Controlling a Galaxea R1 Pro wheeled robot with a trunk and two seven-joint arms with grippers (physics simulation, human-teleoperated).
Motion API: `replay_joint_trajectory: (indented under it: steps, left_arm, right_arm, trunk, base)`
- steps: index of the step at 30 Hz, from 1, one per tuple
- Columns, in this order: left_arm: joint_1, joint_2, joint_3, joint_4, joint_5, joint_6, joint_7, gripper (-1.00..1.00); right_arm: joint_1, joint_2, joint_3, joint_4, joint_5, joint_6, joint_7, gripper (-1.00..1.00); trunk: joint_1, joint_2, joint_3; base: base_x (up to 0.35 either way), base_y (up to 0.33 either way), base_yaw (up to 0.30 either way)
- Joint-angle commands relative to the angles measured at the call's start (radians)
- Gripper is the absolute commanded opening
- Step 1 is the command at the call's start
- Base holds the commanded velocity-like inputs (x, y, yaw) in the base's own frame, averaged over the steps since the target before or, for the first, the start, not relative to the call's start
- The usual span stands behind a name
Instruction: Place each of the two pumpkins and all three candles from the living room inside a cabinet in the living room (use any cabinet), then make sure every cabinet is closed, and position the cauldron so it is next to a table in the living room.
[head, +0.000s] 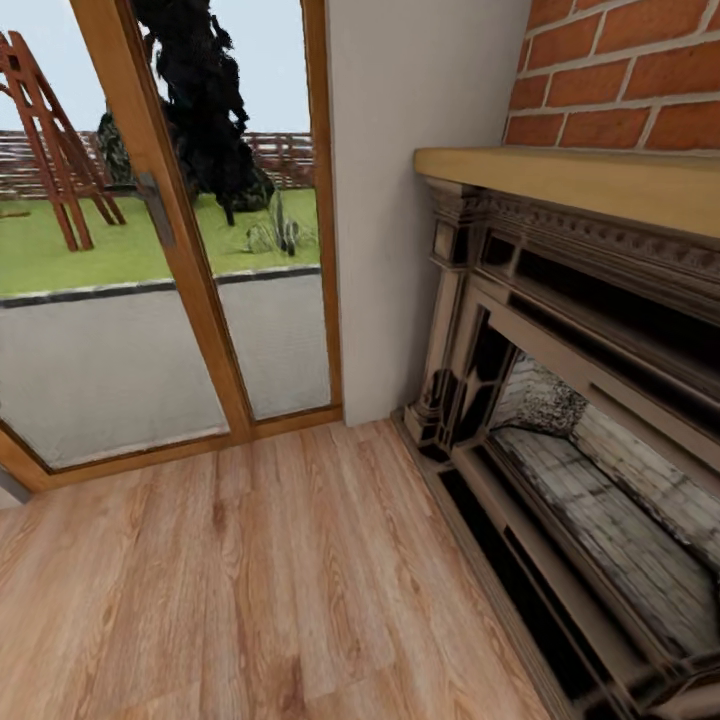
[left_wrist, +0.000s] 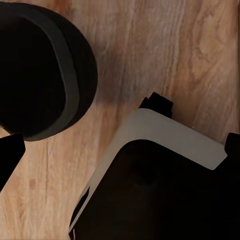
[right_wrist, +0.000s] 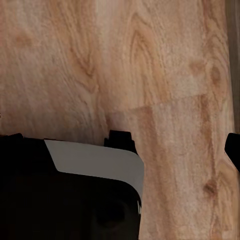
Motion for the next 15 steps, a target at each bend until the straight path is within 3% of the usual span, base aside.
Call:
replay_joint_trajectory:
  steps: [1,15]
  left_arm:
    - [0.000,0.000,0.000,0.000,0.000,0.000,0.000,1.00]
    - [0.000,0.000,0.000,0.000,0.000,0.000,0.000,1.00]
  right_arm:
    - [0.000,0.000,0.000,0.000,0.000,0.000,0.000,1.00]
    - [0.000,0.000,0.002,0.002,0.001,-0.002,0.000,1.00]
  trunk:
    - [0.000,0.000,-0.002]
    - [0.000,0.000,-0.020]
  base:
    - [0.323,0.000,0.125]
    - [0.323,0.000,0.184]
